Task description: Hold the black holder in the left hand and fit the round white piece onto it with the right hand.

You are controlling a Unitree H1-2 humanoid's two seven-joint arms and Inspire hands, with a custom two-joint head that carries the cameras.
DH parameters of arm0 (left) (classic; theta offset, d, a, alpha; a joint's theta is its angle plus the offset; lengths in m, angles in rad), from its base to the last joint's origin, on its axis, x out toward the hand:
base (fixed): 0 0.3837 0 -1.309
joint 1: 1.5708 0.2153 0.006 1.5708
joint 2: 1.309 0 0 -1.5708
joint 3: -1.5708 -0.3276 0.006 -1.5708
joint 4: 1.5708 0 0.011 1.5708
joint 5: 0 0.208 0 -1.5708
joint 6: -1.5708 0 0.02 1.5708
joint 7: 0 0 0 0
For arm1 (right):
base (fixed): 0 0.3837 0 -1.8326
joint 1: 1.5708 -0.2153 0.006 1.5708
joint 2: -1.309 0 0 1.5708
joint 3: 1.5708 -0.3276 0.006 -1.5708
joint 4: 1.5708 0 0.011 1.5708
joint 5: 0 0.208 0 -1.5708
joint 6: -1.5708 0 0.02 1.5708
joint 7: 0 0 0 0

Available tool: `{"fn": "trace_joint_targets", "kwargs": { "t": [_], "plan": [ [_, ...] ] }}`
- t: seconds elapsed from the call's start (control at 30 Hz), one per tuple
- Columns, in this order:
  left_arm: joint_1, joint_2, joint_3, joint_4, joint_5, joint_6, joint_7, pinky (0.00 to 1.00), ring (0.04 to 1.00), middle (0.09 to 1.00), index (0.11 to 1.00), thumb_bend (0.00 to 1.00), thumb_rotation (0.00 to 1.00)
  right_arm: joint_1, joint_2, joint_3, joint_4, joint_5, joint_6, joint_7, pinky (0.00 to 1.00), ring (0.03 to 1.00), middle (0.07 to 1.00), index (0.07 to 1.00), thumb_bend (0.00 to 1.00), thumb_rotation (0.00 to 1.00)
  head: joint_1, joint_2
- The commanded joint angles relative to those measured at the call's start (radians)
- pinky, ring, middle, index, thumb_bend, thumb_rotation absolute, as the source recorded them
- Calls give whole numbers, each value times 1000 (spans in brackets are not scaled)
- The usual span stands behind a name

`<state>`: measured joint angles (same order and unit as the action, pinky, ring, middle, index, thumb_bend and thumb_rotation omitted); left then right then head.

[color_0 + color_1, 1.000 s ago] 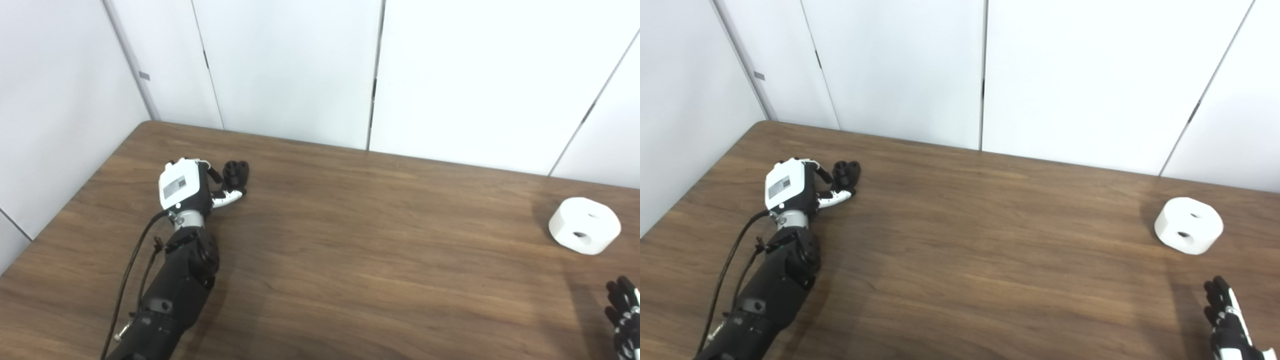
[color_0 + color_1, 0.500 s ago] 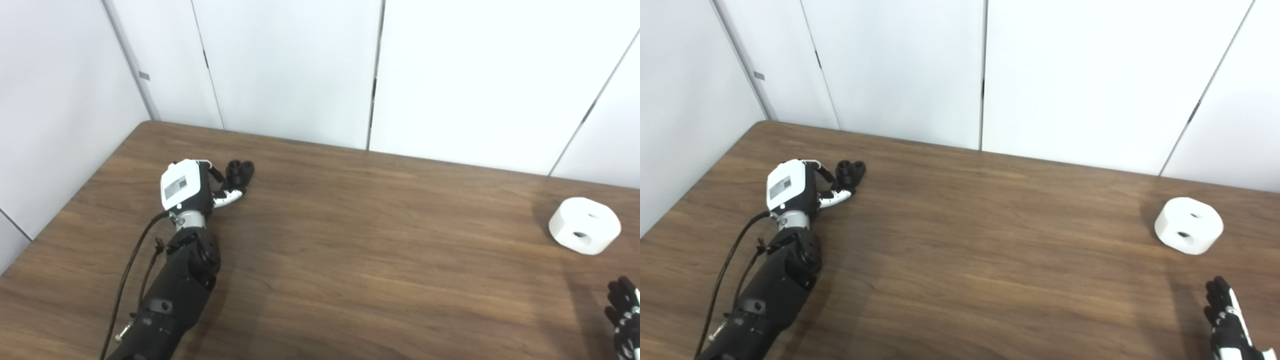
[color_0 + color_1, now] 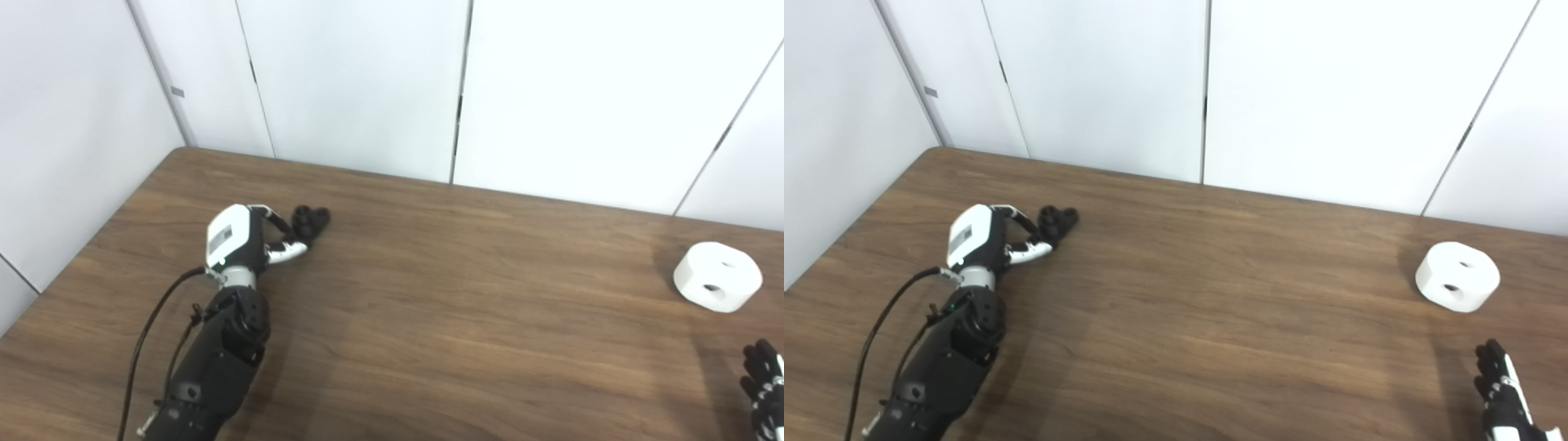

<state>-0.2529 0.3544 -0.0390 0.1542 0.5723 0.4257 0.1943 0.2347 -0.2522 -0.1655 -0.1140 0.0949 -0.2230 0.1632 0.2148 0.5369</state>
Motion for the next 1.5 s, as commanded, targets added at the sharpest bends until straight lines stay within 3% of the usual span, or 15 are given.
{"fn": "trace_joint_targets", "kwargs": {
  "t": [0.0,0.27,0.43,0.7,1.13,1.27,1.47],
  "plan": [
    [-3,15,-7,-51,-11,-5,-35,936,918,831,490,506,58,54,49,32,74,-2,6,-10,1000,1000,974,986,538,1000,-3,3],
    [82,-1,-53,-171,-45,-57,-130,835,928,850,491,508,54,53,50,36,61,2,16,-5,1000,1000,979,991,546,1000,-29,19],
    [161,-11,-110,-264,-52,-119,-180,856,937,860,491,506,56,54,51,40,54,-10,18,-8,1000,1000,979,991,575,1000,-48,32],
    [282,-35,-236,-401,39,-184,-219,924,943,858,490,509,51,58,56,45,36,-31,13,-14,1000,999,980,991,567,1000,-73,53],
    [425,-54,-331,-474,190,-287,-223,959,927,840,489,513,46,75,60,62,-29,-56,50,-25,1000,996,978,988,526,1000,-129,115],
    [457,-34,-355,-481,217,-361,-225,928,919,837,489,513,44,80,63,69,-58,-65,71,-28,1000,995,978,985,530,1000,-152,142],
    [479,0,-395,-492,292,-411,-268,929,920,836,489,514,44,86,65,77,-90,-71,105,-32,1000,996,979,987,503,1000,-174,168]
  ]
}}
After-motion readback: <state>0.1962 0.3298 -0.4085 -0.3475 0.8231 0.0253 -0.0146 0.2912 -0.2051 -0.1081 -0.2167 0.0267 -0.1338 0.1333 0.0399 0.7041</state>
